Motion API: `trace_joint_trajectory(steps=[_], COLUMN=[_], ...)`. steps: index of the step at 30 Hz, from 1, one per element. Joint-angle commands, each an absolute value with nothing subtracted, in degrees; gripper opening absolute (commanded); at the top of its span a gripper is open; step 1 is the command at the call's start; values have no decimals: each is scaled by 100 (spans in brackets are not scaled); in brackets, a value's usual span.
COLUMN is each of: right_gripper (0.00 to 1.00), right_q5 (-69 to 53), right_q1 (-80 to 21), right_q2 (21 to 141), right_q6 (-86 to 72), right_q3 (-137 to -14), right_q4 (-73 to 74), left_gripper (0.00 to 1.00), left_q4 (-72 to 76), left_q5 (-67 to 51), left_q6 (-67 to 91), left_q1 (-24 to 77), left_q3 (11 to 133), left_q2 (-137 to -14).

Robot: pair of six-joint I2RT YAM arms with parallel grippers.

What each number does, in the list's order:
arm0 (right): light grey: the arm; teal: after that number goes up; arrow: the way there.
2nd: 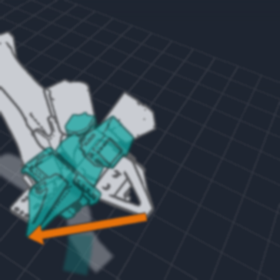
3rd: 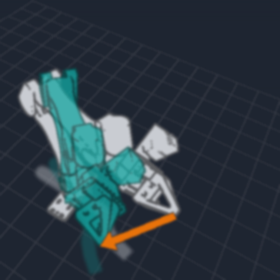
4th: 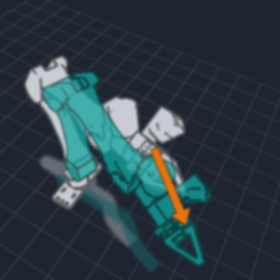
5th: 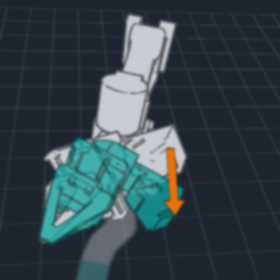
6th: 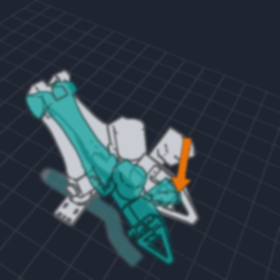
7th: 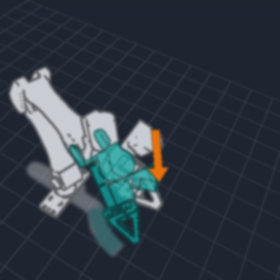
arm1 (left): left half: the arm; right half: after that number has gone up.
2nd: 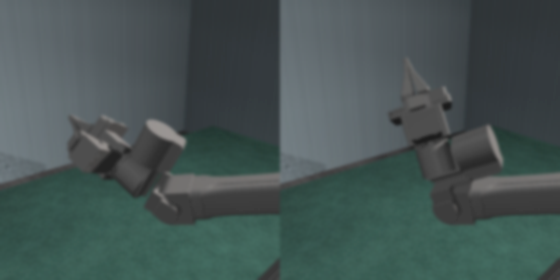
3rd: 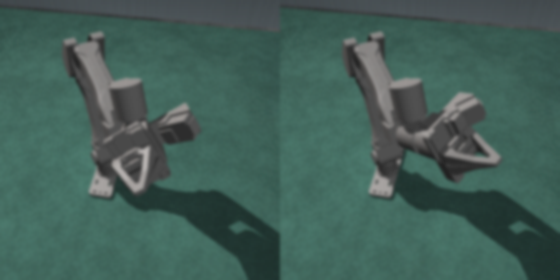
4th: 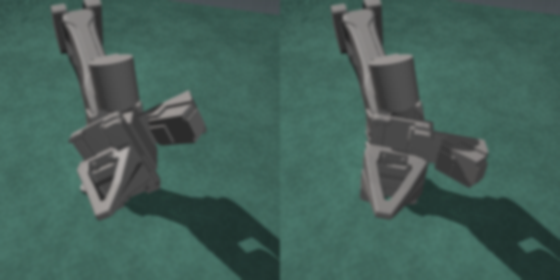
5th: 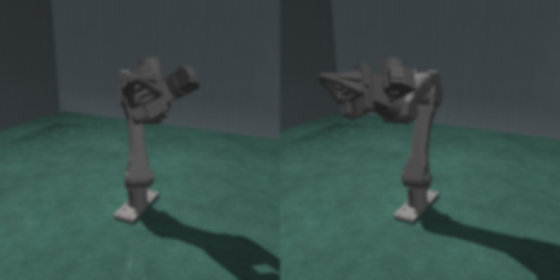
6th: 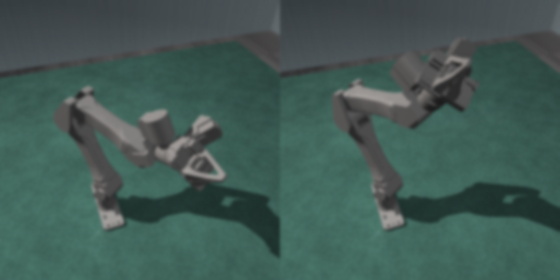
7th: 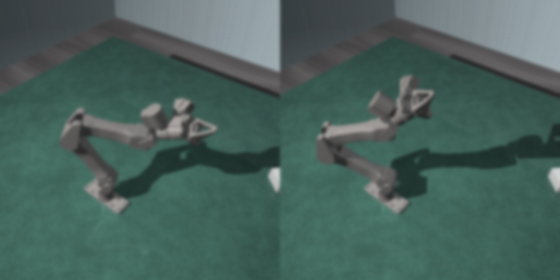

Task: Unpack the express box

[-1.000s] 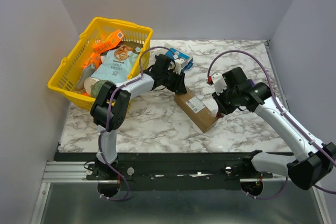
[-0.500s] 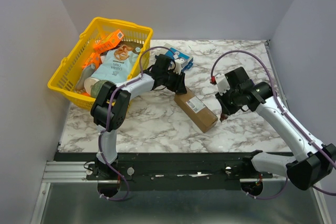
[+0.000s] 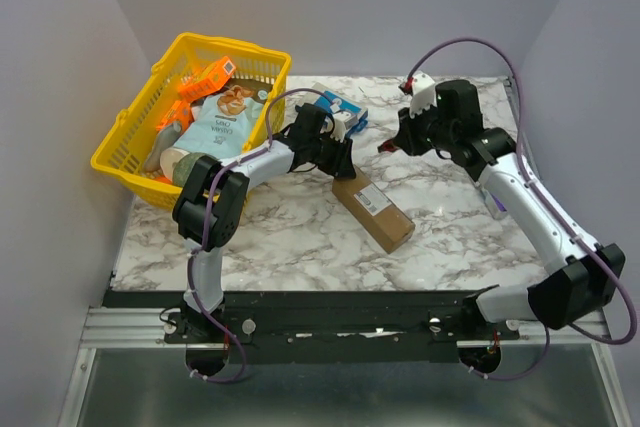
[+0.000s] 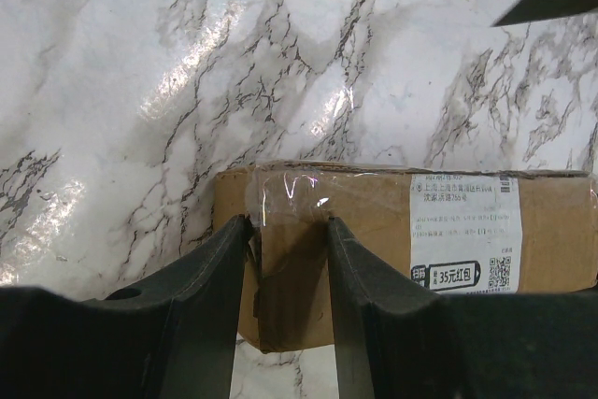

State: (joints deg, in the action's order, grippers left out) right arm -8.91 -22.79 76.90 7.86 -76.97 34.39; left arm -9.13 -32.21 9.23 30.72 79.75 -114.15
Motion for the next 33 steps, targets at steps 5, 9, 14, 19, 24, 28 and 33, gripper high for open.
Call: trace_joint_trajectory(steps=[5, 9, 14, 19, 24, 28, 33], right_gripper=[0, 0, 1, 0, 0, 0, 0], right_q5=[-1301, -1239, -1082, -906, -712, -615, -659], right_q1=[-2566, -2724, -2847, -2935, -2979, -2988, -2997], right_q2=[8393, 8499, 8552, 8587, 8666, 8780, 8859], right_q6=[545, 623, 721, 870, 1019, 1063, 1046], right_q3=[-7716, -7761, -7620, -7550, -7585, -7638, -7699], right_q4=[2135, 2364, 2680, 2742, 2830, 2865, 2927], left_gripper=[38, 38, 38, 38, 38, 38, 38], left_q4=[-1714, -1714, -1723, -1749, -1758, -1775, -1767], left_q5=[-2637, -2637, -2637, -2610, -2619, -2602, -2610], left_q6=[527, 527, 536, 501, 501, 492, 483], left_q1=[3138, 3138, 3138, 3138, 3129, 3129, 3129], left_q3=[7576, 7559, 7594, 7603, 7629, 7638, 7646], left_q2=[-11909, -11900, -11909, -11918, -11927, -11944, -11944])
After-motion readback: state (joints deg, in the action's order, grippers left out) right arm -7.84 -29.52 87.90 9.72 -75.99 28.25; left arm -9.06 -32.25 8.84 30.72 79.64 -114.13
